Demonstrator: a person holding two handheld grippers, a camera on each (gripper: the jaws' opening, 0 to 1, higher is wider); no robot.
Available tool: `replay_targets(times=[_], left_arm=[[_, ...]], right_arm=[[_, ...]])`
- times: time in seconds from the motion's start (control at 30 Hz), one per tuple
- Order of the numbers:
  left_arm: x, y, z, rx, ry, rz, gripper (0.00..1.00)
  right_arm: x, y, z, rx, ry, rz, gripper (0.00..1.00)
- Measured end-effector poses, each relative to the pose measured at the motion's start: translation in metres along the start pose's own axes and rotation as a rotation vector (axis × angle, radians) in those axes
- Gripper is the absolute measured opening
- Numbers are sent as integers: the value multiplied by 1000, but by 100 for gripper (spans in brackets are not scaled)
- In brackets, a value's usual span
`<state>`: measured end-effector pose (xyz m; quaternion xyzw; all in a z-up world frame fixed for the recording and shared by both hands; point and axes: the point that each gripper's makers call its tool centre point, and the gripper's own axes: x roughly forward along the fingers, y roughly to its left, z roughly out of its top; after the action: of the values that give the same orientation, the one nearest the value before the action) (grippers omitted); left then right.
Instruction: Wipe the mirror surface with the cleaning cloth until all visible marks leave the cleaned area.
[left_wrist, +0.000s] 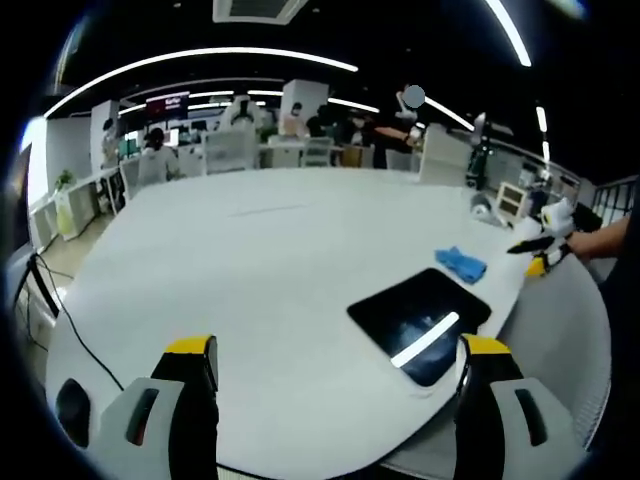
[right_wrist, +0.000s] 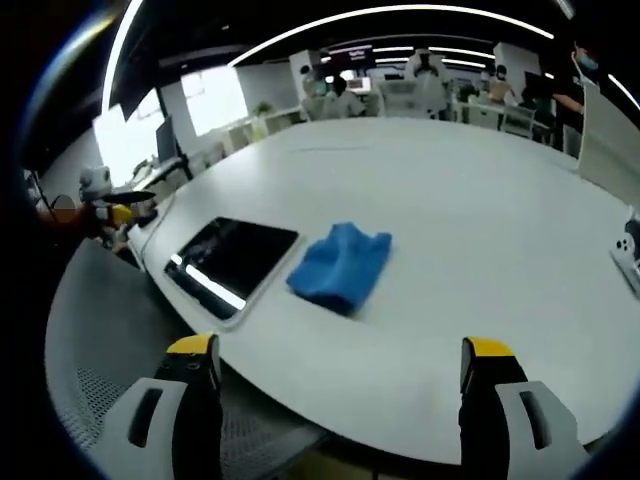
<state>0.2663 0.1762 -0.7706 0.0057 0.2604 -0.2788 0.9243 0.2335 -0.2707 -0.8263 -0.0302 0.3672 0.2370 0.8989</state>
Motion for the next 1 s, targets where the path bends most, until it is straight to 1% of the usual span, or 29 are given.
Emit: replay_targets(times=[0.03,0.07,0.1,0.2,0.27,0.4,0.5,0.53,0.6,0.67,0.7,0.73,0.77,0.8,0.83,0.9,0.93,1.0], left_arm=[[0,0,-3,0,11,-11,100],[0,0,-4,1,18,-20,100],[1,0,-3,3,22,-30,100],[2,4,0,7,27,-51,100],[3,7,3,12,25,-61,100],[4,11,13,17,18,-81,100],[7,11,16,26,11,-90,100],[8,11,15,31,11,-86,100],[8,11,11,25,33,-69,99],[3,5,18,20,13,-56,99],[3,2,19,20,11,-55,99],[3,0,17,22,12,-53,99],[5,0,13,25,20,-37,99],[6,0,10,22,27,-25,99],[6,-3,9,14,25,-23,99],[6,-9,12,11,6,-20,99],[5,-11,11,25,7,-5,99],[6,-12,6,10,25,11,100]], right_arm=[[-2,-1,1,15,2,-9,100],[-5,-3,3,48,-4,-24,100],[-10,-6,9,83,-20,-41,100],[-18,-9,22,77,-40,-76,100],[-21,-7,29,80,-51,-82,100],[-22,-3,44,69,-67,-101,100],[-19,-5,52,51,-89,-109,100],[-18,-5,52,53,-93,-107,100],[-13,-6,52,79,-103,-87,100],[-10,-9,49,74,-82,-101,100],[-7,-13,47,73,-74,-102,100],[-6,-12,48,75,-78,-90,100],[-5,-12,49,79,-80,-79,100],[-4,-11,47,85,-67,-71,100],[-4,-10,41,98,-28,-63,100],[-5,-11,44,95,-40,-62,100],[-5,-12,43,96,-32,-52,100],[-4,-12,43,108,-12,-34,100]])
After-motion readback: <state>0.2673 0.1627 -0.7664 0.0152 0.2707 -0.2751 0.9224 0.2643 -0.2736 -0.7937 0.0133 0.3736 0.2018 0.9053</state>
